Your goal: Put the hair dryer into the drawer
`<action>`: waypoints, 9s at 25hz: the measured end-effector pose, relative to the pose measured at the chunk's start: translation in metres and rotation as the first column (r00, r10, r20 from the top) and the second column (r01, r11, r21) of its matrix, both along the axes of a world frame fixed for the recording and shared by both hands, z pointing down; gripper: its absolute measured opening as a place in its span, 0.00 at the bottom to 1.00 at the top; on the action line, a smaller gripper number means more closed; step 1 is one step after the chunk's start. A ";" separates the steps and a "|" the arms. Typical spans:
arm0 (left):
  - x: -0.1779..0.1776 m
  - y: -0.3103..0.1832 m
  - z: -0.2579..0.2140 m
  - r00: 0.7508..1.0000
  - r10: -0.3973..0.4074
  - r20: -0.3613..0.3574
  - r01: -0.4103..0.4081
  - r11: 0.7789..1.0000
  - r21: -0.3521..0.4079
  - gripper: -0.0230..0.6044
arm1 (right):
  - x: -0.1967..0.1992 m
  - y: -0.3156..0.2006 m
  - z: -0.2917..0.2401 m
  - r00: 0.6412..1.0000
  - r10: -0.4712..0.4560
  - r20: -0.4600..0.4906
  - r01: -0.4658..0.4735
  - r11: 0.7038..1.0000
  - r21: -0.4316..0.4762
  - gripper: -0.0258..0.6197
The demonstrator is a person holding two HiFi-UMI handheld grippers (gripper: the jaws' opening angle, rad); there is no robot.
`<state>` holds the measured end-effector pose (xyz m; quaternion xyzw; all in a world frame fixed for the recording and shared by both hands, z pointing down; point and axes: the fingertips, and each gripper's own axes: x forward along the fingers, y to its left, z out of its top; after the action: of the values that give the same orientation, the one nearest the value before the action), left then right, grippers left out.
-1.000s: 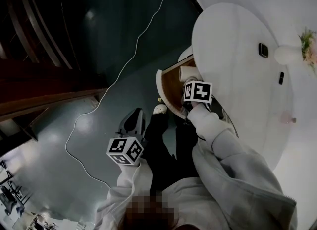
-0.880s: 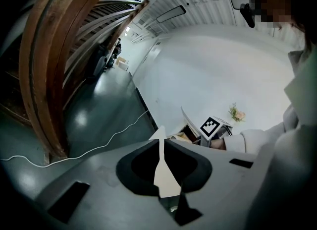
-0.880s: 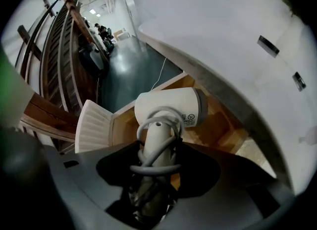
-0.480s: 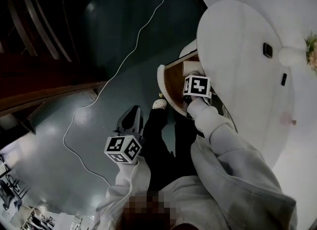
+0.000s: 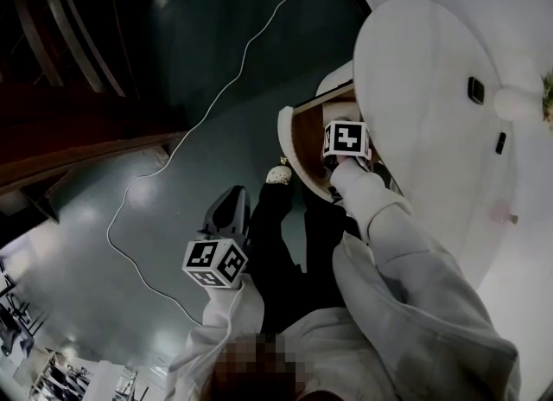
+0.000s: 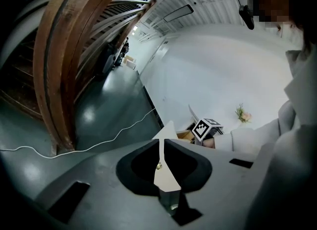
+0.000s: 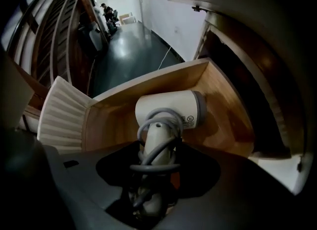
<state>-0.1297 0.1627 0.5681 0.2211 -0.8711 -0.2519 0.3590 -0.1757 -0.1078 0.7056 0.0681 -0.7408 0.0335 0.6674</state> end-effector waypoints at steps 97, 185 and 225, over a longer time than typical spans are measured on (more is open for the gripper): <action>-0.002 -0.054 0.018 0.988 0.145 -0.048 -0.142 0.988 0.061 0.10 | 0.092 0.044 -0.049 0.987 -0.015 0.159 0.079 0.911 -0.404 0.35; -0.041 -0.053 -0.062 0.957 0.245 0.157 -0.256 0.966 0.048 0.10 | 0.063 0.052 -0.102 0.965 -0.071 0.253 0.161 0.920 -0.357 0.65; -0.093 -0.138 -0.261 0.630 0.373 0.681 -0.323 0.923 -0.207 0.07 | 0.017 -0.031 -0.421 0.233 -0.018 0.972 0.057 0.998 0.005 0.12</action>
<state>-0.2224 0.0247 0.3067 0.4528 -0.8893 -0.0447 0.0447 -0.1585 -0.1385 0.2851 0.0043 -0.9957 0.0643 0.0672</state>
